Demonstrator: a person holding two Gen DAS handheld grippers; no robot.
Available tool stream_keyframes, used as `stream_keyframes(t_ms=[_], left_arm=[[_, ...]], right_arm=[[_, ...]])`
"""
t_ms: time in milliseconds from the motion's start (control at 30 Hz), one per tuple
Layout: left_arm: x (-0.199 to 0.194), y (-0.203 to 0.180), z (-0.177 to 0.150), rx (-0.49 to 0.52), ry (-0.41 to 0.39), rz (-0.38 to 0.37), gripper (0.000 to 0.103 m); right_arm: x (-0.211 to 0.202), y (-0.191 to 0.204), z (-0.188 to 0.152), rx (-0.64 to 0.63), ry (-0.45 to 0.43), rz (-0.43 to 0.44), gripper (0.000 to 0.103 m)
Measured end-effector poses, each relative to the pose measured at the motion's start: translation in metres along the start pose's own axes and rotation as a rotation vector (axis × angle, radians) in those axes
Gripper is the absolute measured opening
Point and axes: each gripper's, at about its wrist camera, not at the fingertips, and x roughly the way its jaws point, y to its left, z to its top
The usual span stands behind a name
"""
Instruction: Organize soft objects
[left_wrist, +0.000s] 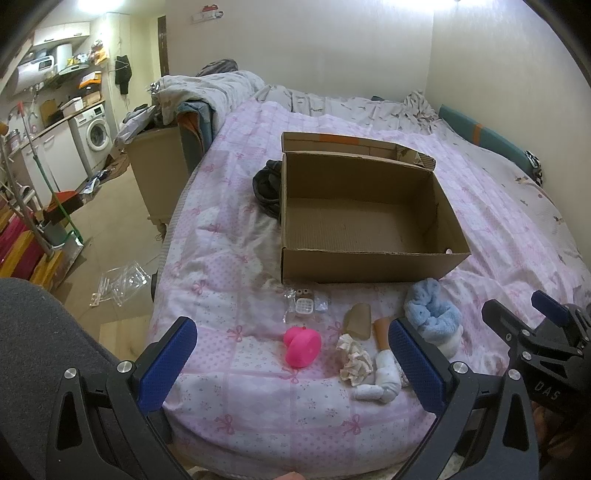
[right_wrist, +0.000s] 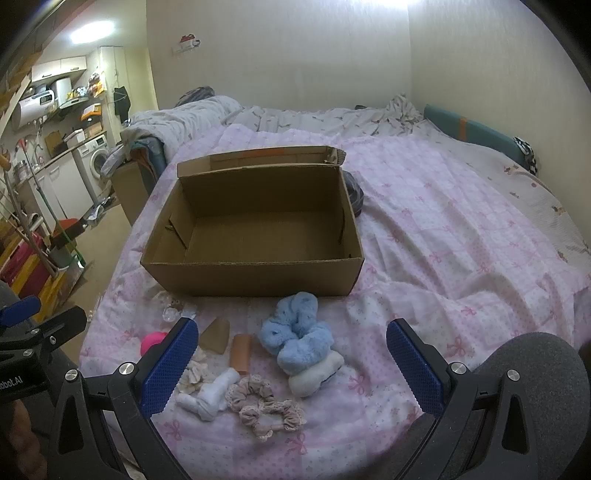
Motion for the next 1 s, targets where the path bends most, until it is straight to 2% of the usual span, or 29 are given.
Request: stream_keyframes(t_ms=[1000], left_arm=[[-0.0009, 0.0026, -0.0002, -0.003, -0.001, 0.001, 0.103]], right_arm=[[0.0011, 0.0006, 0.0006, -0.001, -0.003, -0.002, 0.103]])
